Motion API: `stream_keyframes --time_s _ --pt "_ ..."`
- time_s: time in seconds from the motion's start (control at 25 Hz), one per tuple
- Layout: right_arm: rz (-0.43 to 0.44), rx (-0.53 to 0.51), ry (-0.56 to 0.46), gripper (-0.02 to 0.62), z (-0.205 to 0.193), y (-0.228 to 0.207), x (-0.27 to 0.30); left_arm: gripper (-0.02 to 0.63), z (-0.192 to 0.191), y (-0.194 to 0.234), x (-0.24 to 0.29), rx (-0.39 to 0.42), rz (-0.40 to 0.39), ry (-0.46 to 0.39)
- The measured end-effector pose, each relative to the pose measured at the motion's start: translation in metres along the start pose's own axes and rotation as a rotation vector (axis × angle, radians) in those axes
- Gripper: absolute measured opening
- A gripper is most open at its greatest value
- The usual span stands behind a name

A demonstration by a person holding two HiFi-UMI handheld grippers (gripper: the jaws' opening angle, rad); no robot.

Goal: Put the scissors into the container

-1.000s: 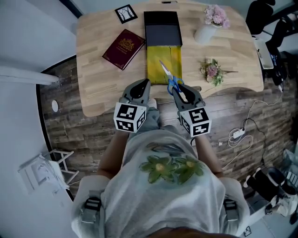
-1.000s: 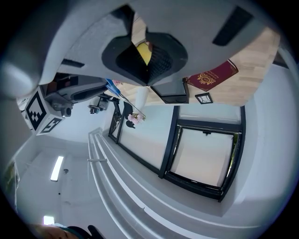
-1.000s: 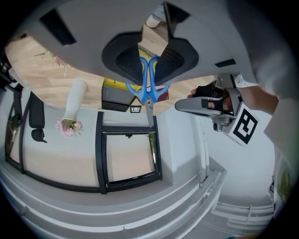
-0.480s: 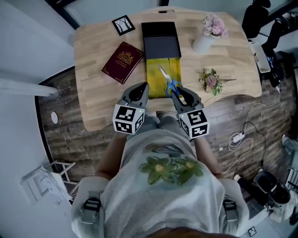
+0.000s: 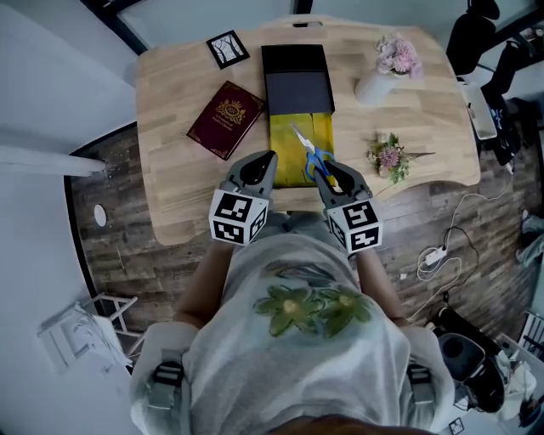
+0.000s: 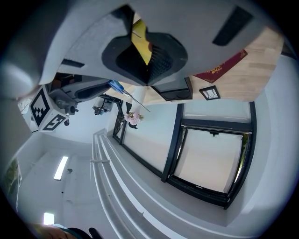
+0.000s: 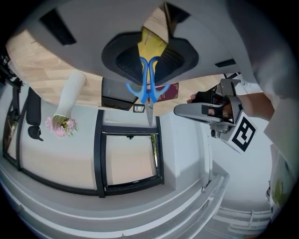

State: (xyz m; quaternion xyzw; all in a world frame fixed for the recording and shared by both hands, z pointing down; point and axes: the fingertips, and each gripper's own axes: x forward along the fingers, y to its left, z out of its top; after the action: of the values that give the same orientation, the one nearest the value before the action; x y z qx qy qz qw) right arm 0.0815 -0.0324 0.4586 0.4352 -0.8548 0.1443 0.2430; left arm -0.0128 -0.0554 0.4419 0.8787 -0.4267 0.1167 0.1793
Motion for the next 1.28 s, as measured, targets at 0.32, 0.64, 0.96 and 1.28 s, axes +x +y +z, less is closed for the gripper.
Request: stream_keyframes --time_s 0.32,0.64,0.96,1.28 --pt "0.020 -0.005 0.026 0.081 0.000 -0.001 0.020 0.006 -0.005 0.019 0.007 -0.002 0.004 0.034" --pt "0.022 -0.016 0.052 0.081 0.001 -0.007 0.039 0.006 0.000 0.035 0.018 0.000 -0.008 0.044" --pt "0.026 -0.007 0.067 0.081 0.004 -0.016 0.057 0.006 -0.001 0.045 0.032 -0.008 -0.023 0.064" --pt "0.026 -0.009 0.082 0.080 0.004 -0.025 0.070 0.006 -0.005 0.046 0.047 -0.021 -0.042 0.083"
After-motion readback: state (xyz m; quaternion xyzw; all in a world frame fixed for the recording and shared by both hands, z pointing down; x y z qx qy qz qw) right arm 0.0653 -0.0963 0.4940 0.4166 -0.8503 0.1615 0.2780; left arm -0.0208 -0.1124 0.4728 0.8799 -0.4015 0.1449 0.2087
